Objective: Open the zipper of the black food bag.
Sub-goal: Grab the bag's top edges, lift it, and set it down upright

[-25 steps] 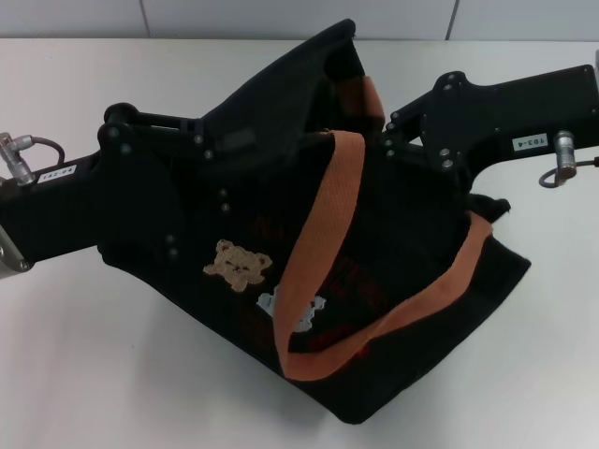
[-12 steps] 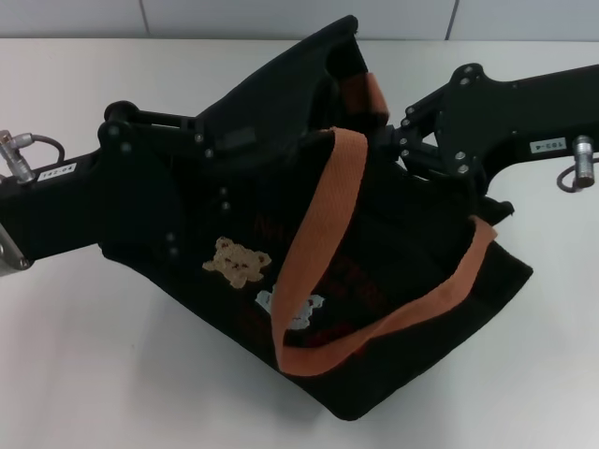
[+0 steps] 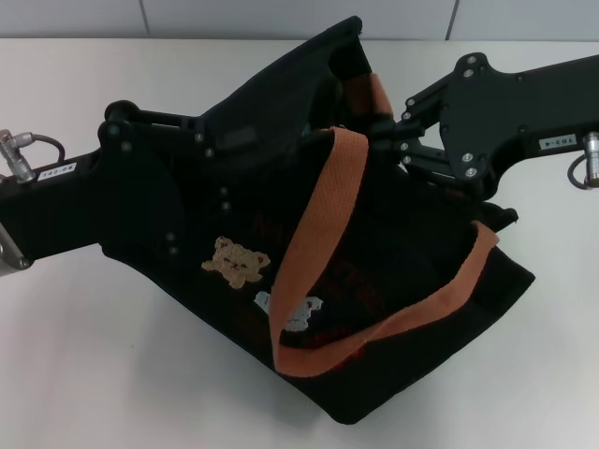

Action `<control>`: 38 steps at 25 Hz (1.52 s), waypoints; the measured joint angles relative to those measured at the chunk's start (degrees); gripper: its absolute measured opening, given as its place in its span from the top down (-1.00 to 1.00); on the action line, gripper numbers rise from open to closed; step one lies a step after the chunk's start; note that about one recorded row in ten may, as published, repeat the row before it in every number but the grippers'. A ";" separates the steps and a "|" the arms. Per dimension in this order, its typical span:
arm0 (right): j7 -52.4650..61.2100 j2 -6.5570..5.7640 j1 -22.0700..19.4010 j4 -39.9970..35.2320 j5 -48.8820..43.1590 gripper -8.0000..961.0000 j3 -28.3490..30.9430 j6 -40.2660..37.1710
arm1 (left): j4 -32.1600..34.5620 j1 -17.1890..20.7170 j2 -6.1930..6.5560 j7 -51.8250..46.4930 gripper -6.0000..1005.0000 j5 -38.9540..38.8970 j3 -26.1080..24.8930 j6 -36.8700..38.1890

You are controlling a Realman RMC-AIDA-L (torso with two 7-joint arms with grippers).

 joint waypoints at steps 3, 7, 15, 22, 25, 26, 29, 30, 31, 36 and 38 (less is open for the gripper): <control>0.05 0.06 0.73 -1.00 -2.41 0.77 -0.21 0.04 | 0.11 0.02 0.00 -0.09 0.74 0.00 0.00 0.00; 0.55 0.08 2.28 -0.32 -3.23 0.63 -0.44 -0.14 | 0.18 -0.01 0.00 -0.11 0.74 0.00 0.00 0.00; 0.96 0.17 3.17 0.80 -3.24 0.16 -1.80 0.12 | 0.18 -0.33 0.00 -0.13 0.74 0.00 0.00 -0.02; 0.74 0.18 3.60 1.95 -4.04 0.11 -4.80 3.94 | 0.19 -0.56 0.01 -0.14 0.74 0.00 0.06 -0.01; 0.53 0.24 3.14 1.61 -5.27 0.12 -7.46 7.39 | 0.18 -0.59 0.00 -0.20 0.74 0.00 0.18 0.04; 0.53 0.28 3.02 1.40 -5.95 0.13 -8.38 8.51 | 0.18 -0.59 0.00 -0.21 0.74 0.00 0.20 0.08; 0.53 0.36 2.77 1.13 -6.91 0.14 -10.50 10.84 | 0.18 -0.60 0.00 -0.21 0.74 0.00 0.22 0.26; 0.50 0.38 2.69 1.03 -6.93 0.15 -10.95 11.43 | 0.18 -0.60 0.01 -0.21 0.74 0.00 0.27 0.32; 0.46 0.40 2.59 0.93 -6.96 0.15 -11.27 11.98 | 0.18 -0.61 0.03 -0.21 0.74 0.00 0.32 0.36; 0.14 0.44 2.21 0.52 -7.00 0.23 -12.32 14.02 | 0.18 -0.59 0.07 -0.21 0.74 0.00 0.39 0.48; -0.52 0.44 2.14 0.50 -7.00 0.35 -13.00 14.13 | 0.18 -0.57 0.08 -0.22 0.74 0.00 0.44 0.51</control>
